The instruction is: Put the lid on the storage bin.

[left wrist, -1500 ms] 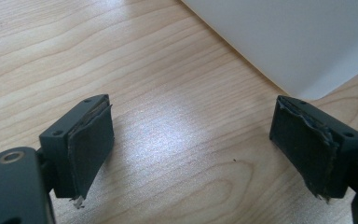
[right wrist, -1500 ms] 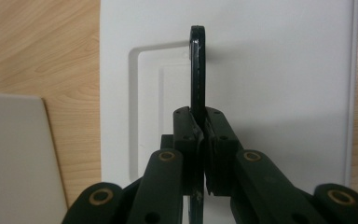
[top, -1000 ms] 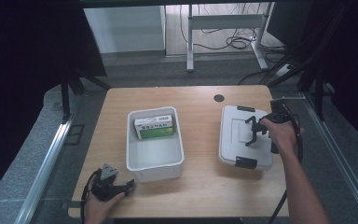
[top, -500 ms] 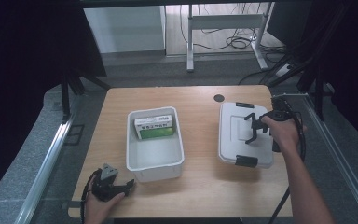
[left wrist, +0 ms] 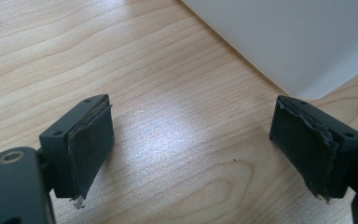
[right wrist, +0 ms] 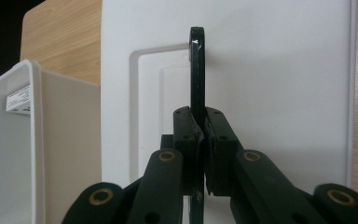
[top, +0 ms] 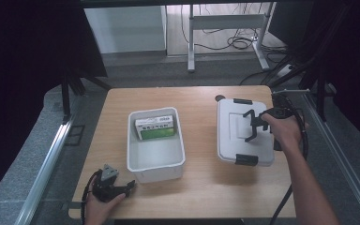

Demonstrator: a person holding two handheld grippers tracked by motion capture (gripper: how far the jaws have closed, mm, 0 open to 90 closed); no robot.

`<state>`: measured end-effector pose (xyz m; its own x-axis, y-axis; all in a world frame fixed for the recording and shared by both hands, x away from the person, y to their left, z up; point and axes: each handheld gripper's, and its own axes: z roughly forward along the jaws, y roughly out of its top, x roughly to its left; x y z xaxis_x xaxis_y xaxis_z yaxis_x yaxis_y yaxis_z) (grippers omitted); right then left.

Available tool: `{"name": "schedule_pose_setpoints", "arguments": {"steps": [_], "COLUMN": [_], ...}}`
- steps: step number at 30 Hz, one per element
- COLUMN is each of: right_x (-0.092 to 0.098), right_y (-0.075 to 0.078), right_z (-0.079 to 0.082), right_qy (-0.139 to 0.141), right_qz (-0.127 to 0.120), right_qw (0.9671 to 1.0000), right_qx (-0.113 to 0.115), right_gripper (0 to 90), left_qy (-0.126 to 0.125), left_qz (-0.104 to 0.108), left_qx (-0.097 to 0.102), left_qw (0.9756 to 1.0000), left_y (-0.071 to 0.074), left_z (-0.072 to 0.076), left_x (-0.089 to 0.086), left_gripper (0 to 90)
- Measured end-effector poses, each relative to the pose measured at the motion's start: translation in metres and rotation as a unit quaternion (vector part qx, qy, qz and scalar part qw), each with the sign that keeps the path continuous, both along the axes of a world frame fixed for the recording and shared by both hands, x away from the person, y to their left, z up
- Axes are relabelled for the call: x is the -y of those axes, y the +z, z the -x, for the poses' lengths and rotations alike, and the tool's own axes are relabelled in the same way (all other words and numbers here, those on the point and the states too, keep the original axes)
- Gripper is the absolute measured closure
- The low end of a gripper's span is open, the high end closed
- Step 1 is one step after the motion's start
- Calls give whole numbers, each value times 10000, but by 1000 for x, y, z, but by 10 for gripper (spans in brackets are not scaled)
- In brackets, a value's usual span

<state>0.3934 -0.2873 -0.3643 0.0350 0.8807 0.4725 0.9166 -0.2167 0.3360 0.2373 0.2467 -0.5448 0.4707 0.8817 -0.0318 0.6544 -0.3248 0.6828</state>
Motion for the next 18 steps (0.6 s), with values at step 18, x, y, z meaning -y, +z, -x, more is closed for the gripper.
{"name": "schedule_pose_setpoints", "arguments": {"steps": [18], "right_x": [-16], "right_y": [16], "right_z": [4], "right_qy": [243], "right_qz": [-34], "right_qw": [9996], "right_qx": [172], "right_gripper": [849], "left_qy": [3], "left_qz": [4], "left_qx": [13], "left_qw": [10000], "left_y": [0], "left_z": [0], "left_x": [0], "left_gripper": [136]}}
